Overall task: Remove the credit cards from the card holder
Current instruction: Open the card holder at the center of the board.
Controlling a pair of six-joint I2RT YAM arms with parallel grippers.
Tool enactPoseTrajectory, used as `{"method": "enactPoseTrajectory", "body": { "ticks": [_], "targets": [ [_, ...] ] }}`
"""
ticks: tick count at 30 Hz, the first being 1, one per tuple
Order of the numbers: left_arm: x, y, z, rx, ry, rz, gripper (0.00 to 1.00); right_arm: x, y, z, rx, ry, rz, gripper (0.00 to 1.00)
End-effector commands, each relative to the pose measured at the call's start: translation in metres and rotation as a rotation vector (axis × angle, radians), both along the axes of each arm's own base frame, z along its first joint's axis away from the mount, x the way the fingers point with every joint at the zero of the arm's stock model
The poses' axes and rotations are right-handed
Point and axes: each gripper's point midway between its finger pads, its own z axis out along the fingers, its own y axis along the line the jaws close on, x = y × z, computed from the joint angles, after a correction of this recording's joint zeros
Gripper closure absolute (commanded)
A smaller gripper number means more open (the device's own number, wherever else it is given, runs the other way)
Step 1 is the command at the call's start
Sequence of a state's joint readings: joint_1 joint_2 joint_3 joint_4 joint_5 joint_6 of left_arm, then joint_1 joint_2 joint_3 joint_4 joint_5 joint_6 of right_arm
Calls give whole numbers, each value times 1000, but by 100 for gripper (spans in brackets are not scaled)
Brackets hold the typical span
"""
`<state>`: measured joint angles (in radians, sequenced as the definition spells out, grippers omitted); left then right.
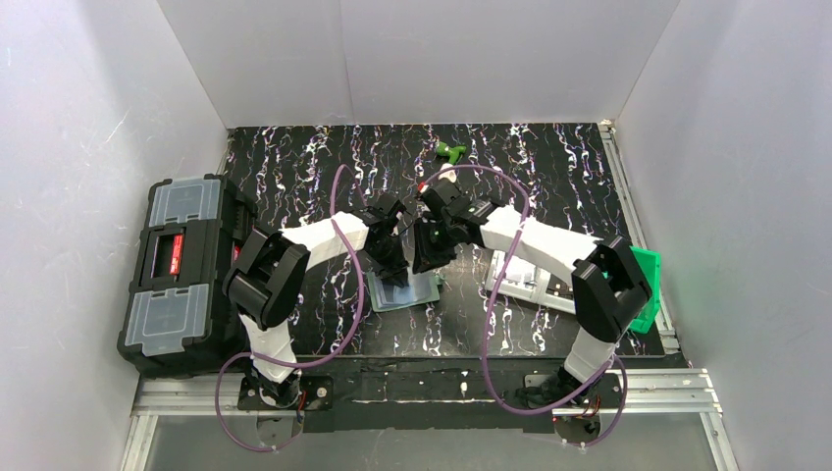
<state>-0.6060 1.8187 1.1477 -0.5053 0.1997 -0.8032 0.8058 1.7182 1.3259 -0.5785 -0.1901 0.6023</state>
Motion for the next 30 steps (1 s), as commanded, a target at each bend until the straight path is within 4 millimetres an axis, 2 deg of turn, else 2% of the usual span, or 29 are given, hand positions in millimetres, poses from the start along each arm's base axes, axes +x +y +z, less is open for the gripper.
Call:
{"method": "enactPoseTrajectory", "body": {
  "ticks": [1,7,13,22,30],
  "targets": [
    [-11,15,-9,78,42,-17,84,-11,26,-13,91,65,55,76],
    [-9,14,-6,72,44,-36,84,-21,38,-32,173,131,71,90],
    [-11,12,-3,59,50,-47,84,-25,41,-51,202,169,35,94],
    [-11,11,6,39,36,-49,83,-15,31,-79,78,213,-101,99],
    [-8,12,19,19,11,-55,79,-24,20,-107,-50,342,-208,99]
  ]
}}
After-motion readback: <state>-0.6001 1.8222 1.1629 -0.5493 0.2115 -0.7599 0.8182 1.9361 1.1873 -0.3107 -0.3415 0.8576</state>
